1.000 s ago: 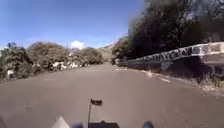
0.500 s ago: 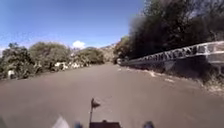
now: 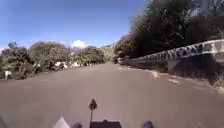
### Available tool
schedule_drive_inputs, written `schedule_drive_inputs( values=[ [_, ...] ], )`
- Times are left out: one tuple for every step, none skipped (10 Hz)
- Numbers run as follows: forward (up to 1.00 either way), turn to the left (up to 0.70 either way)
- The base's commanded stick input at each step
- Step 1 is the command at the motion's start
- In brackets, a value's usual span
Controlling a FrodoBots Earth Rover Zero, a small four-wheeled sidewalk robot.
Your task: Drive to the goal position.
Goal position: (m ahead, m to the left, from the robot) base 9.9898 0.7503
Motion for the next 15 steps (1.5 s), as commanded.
schedule_drive_inputs(
  values=[
    [0.5,0.0],
    [0.5,0.0],
    [0.5,0.0],
    [0.5,-0.09],
    [0.5,-0.26],
    [0.5,-0.42],
    [0.5,-0.5],
    [0.5,-0.5],
    [0.5,-0.5],
    [0.5,-0.5],
    [0.5,-0.5],
    [0.5,-0.49],
    [0.5,-0.31],
    [0.5,-0.12],
    [0.5,0.0]
  ],
)
